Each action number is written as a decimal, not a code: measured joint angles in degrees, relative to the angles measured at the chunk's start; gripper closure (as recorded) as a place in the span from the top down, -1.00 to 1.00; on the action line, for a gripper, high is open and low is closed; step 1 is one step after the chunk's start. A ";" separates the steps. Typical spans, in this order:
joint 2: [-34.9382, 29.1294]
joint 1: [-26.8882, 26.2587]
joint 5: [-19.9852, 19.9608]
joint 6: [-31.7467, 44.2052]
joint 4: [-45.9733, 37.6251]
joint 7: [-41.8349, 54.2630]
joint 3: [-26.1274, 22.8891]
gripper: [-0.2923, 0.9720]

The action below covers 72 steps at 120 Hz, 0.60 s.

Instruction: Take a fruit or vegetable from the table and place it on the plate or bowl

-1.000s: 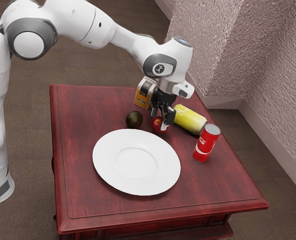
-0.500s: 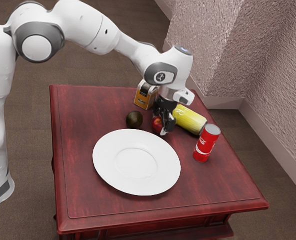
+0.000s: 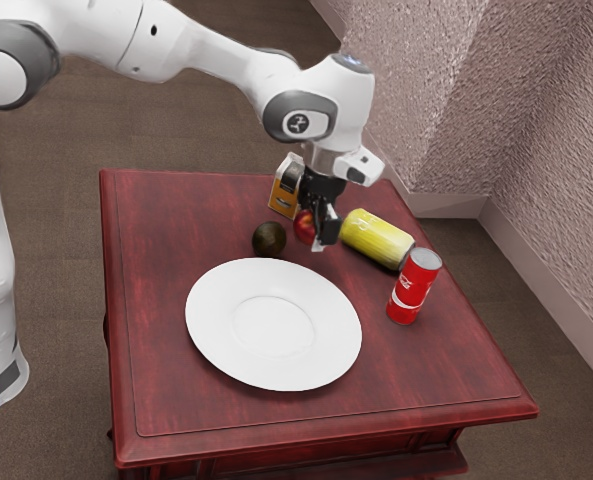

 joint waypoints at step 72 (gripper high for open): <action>-1.51 -4.13 -0.45 -0.49 -2.04 0.72 -4.96 0.44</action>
